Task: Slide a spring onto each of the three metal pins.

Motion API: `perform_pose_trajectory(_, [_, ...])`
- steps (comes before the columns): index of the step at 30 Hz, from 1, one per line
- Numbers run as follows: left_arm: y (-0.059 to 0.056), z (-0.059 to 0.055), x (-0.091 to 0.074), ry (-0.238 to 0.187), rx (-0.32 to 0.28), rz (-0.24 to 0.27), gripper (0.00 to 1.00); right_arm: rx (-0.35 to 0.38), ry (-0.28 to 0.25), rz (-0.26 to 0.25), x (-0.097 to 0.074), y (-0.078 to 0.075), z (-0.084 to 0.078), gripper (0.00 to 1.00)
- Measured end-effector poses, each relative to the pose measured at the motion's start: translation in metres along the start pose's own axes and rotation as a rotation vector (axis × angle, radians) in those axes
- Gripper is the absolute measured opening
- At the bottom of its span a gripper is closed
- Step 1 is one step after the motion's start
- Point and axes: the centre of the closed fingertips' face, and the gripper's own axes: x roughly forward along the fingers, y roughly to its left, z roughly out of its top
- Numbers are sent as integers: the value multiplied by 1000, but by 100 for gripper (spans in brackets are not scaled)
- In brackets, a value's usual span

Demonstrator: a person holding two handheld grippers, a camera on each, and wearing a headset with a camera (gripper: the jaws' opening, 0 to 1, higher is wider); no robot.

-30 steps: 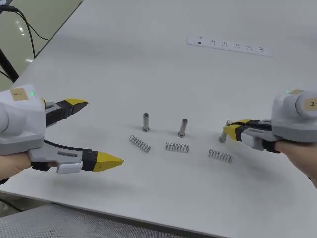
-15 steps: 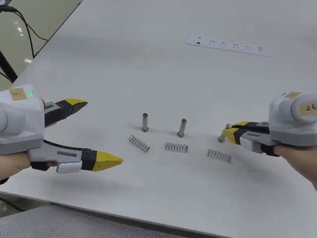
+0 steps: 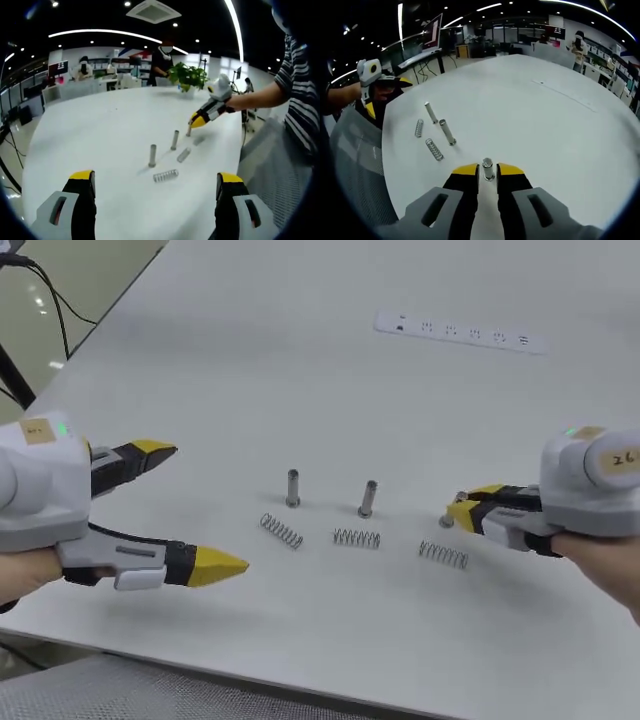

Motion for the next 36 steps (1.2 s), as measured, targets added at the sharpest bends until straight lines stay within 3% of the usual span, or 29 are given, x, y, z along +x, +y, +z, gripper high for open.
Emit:
perform_pose_trajectory(12, [0,1,1,3,3,-3,98,10,8,10,-1,0,0,17])
perform_pose_trajectory(36, [-2,3,3,0,5,-9,98,15,-24,17,-6,4,9,29])
